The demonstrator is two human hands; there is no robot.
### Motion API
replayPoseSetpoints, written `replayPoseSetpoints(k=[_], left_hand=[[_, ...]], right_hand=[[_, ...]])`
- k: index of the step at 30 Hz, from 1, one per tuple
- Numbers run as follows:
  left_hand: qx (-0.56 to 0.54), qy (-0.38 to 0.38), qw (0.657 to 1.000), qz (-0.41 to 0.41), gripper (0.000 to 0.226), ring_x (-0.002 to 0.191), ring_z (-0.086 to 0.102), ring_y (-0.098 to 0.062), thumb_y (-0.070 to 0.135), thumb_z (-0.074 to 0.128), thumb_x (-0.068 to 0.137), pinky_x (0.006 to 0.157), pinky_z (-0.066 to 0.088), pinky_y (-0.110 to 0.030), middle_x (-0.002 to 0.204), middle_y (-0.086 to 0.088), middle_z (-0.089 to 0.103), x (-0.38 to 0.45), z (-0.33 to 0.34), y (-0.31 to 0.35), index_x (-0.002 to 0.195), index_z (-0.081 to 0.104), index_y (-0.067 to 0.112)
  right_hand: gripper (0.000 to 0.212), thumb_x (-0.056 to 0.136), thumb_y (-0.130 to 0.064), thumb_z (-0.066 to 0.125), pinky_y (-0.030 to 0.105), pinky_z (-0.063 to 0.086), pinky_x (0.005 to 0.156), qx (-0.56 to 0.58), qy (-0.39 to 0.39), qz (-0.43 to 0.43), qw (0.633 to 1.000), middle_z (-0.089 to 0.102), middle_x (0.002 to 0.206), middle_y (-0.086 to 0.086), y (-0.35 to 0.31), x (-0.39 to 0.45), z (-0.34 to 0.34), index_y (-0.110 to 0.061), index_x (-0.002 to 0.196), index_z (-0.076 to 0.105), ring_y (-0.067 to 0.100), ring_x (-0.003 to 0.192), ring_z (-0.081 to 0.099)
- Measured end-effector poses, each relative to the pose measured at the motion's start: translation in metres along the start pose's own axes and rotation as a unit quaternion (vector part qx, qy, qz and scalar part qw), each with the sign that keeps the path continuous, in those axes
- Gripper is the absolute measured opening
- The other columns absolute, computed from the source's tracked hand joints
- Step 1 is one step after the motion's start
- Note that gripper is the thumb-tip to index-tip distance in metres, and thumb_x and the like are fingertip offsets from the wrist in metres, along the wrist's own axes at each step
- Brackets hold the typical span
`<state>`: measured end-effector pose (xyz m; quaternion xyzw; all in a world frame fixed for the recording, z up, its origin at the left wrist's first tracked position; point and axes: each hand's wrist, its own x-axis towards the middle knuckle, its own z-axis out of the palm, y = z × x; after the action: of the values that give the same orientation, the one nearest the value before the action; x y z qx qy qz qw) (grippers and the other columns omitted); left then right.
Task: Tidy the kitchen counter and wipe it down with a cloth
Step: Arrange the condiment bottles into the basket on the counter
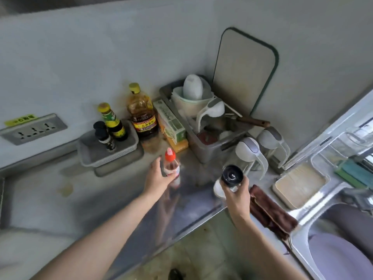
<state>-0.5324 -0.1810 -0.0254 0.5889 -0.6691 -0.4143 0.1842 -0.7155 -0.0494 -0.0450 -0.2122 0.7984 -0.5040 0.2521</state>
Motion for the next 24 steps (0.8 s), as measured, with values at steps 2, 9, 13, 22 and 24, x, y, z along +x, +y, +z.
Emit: replayPoseSetpoints(k=[2,9,13,22,24], left_hand=[[-0.022,0.0,0.999,-0.023,0.066,0.118,0.05,-0.03,0.018,0.075,0.075,0.093,0.037,-0.029,0.127,-0.015,0.05,0.019,0.006,0.01,0.13,0.041,0.006],[0.006,-0.071,0.997,-0.024,0.03,0.091,0.064,-0.026,0.026,0.079,0.069,0.082,0.049,-0.033,0.09,-0.003,0.068,0.048,0.006,-0.003,0.09,0.057,0.024],[-0.004,-0.063,0.998,-0.032,0.035,0.08,0.065,-0.026,0.049,0.077,0.06,0.074,0.049,-0.036,0.076,-0.002,0.067,0.049,-0.013,-0.008,0.078,0.059,0.025],[-0.078,0.09,0.993,-0.004,0.045,0.093,0.066,-0.017,0.045,0.078,0.062,0.091,0.051,-0.045,0.097,-0.001,0.07,0.059,-0.125,-0.038,0.096,0.065,0.019],[-0.085,0.136,0.987,-0.014,0.036,0.092,0.066,-0.019,0.032,0.079,0.066,0.092,0.051,-0.045,0.095,-0.001,0.069,0.067,-0.146,-0.036,0.095,0.064,0.016]], right_hand=[[0.053,0.076,-0.018,0.076,0.026,0.037,0.084,0.002,0.012,0.002,1.0,0.059,0.104,-0.002,-0.001,-0.003,0.001,-0.014,0.12,0.047,0.016,0.098,0.054],[0.043,0.077,-0.022,0.076,0.029,0.043,0.082,-0.02,-0.016,-0.014,1.0,0.061,0.096,-0.017,-0.006,-0.014,0.005,-0.022,0.111,0.049,0.012,0.096,0.057],[0.054,0.075,-0.029,0.077,0.039,0.048,0.087,-0.071,-0.074,-0.038,0.994,0.064,0.108,-0.007,-0.014,-0.011,0.02,-0.024,0.12,0.049,0.014,0.1,0.06],[0.054,0.074,-0.028,0.077,0.043,0.052,0.08,-0.097,-0.232,-0.078,0.965,0.064,0.099,-0.003,-0.071,0.013,0.09,-0.026,0.118,0.047,0.022,0.093,0.064],[0.048,0.073,-0.028,0.077,0.044,0.052,0.081,-0.091,-0.257,-0.078,0.959,0.065,0.098,-0.002,-0.081,0.02,0.109,-0.029,0.11,0.047,0.021,0.094,0.064]])
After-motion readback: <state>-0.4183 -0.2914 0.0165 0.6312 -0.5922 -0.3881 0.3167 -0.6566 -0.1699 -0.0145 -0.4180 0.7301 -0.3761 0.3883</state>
